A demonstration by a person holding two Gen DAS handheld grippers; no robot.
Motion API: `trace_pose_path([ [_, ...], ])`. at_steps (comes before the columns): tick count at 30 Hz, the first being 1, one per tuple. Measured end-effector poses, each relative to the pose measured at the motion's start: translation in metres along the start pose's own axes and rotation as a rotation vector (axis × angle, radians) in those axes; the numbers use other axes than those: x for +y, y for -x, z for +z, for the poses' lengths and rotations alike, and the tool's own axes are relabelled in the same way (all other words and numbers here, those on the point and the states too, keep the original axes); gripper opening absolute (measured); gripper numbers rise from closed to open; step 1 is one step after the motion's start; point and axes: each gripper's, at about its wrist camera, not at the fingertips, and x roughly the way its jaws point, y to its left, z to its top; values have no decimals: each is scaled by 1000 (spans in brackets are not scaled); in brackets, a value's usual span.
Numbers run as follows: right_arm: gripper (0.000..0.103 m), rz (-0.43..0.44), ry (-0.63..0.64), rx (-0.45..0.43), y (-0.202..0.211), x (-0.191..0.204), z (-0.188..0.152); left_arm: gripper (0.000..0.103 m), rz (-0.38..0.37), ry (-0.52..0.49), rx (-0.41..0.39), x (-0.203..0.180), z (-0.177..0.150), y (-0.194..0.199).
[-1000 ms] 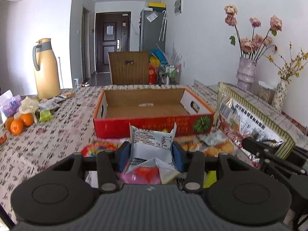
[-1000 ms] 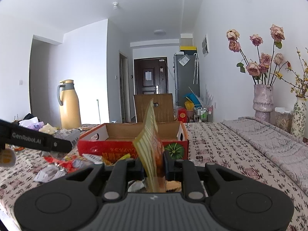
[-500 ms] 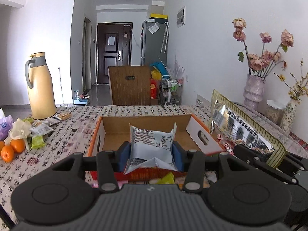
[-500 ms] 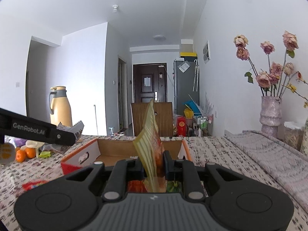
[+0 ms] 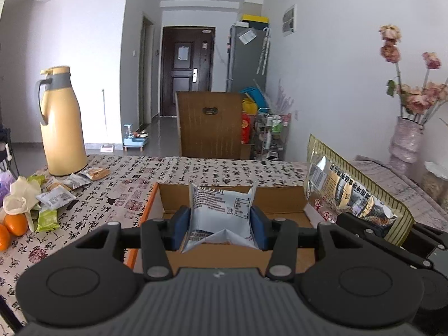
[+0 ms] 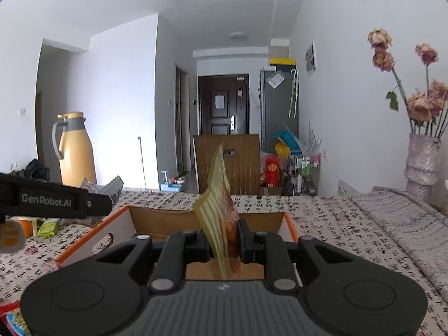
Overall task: Organize snacks
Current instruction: 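Carry both packets over the cardboard box and open both grippers to drop them, then withdraw both open grippers from the box back toward the snack pile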
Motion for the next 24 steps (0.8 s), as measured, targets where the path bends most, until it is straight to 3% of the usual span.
trace_pose_path([
  [10, 18, -4, -50, 89, -38, -11, -18, 49, 1, 23, 102, 14, -17, -42],
  [17, 23, -20, -58, 114, -37, -15, -22, 80, 13, 45, 98, 16, -20, -38],
  [18, 34, -25, -60, 113, -36, -16, -21, 88, 16, 50, 94, 17, -20, -36],
  [19, 56, -27, -65, 111, -35, -17, -21, 92, 20, 55, 87, 17, -19, -34],
  [20, 68, -32, -72, 107, -34, -19, -21, 101, 26, 60, 80, 17, -19, -31],
  [21, 88, -43, -79, 99, -32, -20, -21, 103, 37, 65, 70, 17, -18, -28],
  [22, 97, -51, -81, 90, -30, -21, -21, 103, 44, 67, 60, 17, -17, -26],
  [24, 103, -54, -89, 79, -28, -23, -20, 103, 39, 76, 53, 19, -15, -24],
])
